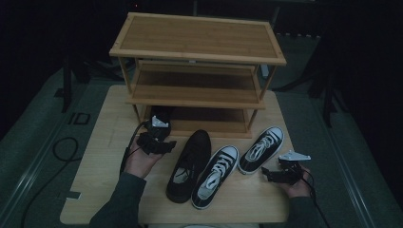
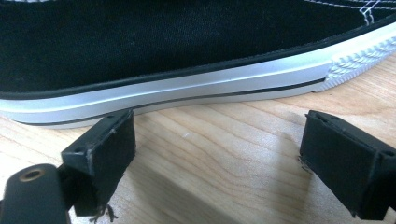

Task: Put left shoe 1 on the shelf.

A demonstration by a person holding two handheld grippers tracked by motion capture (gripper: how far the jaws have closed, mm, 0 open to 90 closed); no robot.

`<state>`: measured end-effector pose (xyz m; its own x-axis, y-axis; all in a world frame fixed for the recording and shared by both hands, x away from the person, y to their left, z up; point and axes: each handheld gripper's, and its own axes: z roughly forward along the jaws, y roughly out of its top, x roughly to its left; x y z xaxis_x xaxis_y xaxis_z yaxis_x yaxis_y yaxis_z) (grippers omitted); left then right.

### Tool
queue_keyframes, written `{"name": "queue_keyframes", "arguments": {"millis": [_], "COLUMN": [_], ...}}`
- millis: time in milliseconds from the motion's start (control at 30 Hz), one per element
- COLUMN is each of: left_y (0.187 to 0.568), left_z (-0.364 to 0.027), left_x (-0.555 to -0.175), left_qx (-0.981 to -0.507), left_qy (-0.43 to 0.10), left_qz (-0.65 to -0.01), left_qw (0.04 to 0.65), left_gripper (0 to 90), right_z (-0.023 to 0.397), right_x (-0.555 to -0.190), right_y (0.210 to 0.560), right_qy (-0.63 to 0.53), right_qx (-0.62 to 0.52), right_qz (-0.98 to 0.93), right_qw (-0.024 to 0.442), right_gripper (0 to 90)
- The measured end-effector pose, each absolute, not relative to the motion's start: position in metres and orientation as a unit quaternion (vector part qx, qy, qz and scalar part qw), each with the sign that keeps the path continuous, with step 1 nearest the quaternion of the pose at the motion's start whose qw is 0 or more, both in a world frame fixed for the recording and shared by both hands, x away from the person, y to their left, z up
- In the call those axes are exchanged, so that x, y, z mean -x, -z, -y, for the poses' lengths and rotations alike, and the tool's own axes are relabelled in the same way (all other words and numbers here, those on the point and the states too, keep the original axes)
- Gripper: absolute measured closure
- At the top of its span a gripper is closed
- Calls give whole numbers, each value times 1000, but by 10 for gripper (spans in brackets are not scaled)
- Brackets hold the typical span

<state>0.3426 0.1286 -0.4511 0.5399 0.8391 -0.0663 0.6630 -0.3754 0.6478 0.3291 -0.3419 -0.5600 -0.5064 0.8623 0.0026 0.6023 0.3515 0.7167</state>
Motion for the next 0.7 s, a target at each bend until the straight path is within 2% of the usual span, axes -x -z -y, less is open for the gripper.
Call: {"name": "queue_keyframes", "arguments": {"millis": [400, 633, 700], "left_y": [439, 438, 438], "left_z": [-113, -105, -104], "left_x": [-329, -319, -317], "left_qx": [-827, -838, -841], "left_qy": [-123, -107, -98], "left_qz": [-440, -419, -413], "left_qw": [327, 334, 336], "left_gripper": [443, 444, 473], "right_z": [342, 342, 342], "right_x": [-329, -329, -329], "right_y": [560, 560, 560], "right_qy": [-338, -338, -338], "right_qx": [-458, -459, -459], "right_qz": [-799, -799, -799], "right_qw": [192, 192, 192], "right_gripper": [103, 103, 103]}}
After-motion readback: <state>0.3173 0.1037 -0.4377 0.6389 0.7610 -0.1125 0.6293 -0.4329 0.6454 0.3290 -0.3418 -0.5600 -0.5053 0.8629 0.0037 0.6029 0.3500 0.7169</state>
